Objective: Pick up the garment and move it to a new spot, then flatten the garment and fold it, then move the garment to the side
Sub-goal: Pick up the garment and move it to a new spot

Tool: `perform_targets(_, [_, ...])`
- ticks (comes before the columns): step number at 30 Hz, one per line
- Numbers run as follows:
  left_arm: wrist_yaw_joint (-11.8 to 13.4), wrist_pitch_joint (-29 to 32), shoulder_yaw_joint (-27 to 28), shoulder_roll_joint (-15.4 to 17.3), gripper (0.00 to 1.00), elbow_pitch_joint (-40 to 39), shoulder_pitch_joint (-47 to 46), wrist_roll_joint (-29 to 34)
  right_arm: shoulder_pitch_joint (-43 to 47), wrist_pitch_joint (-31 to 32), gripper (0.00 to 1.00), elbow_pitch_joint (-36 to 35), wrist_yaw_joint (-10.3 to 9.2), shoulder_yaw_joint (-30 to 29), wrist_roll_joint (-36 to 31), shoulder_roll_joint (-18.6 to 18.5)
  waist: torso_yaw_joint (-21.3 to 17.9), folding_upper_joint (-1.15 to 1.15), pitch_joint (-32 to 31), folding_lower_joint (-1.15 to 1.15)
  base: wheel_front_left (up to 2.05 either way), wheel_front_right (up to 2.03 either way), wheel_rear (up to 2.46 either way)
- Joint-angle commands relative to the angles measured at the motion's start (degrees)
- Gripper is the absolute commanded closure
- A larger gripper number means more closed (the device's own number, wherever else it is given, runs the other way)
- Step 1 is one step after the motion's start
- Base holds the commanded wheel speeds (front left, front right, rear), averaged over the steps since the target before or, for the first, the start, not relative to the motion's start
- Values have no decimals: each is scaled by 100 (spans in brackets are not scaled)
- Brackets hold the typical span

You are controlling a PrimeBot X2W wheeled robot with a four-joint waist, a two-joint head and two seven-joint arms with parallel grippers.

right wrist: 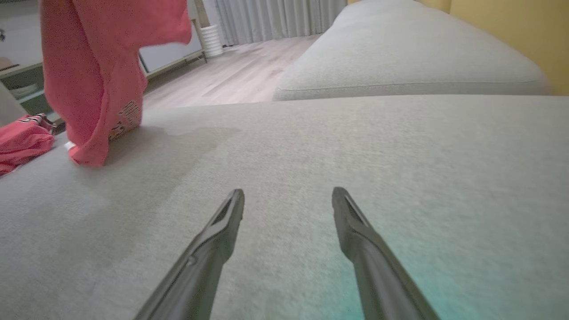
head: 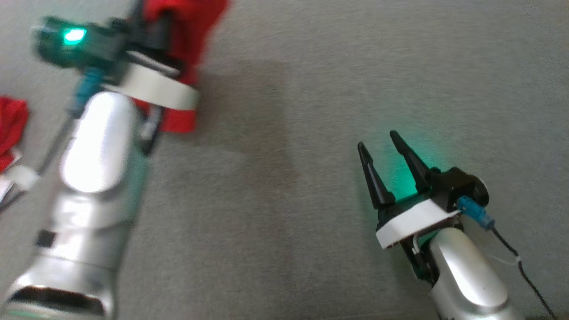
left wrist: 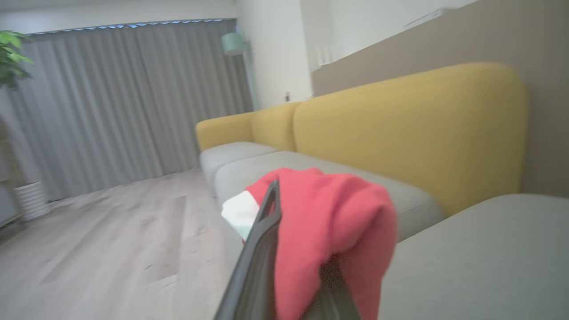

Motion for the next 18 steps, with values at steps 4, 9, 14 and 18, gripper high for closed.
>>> perform_targets(4, [-32, -32, -465, -309, 100, -487, -98, -325, 154, -14, 0, -110, -4, 207, 117, 113, -546, 0, -273, 0, 0, 0, 0])
perform_targets(9, [-37, -34, -1059, -552, 100, -585, 124, -782, 211, -14, 0, -100, -4, 277, 203, 120, -768, 0, -350, 0, 0, 0, 0])
perform_targets(14, [-37, -36, -1507, -664, 100, -528, 608, -1096, 266, -14, 0, -102, -4, 323, 302, 122, -862, 0, -421, 0, 0, 0, 0])
perform_targets(18, [31, -37, -1564, -695, 32, -317, 1105, -1312, 284, -14, 0, -92, -4, 303, 317, 123, -819, 0, -450, 0, 0, 0, 0])
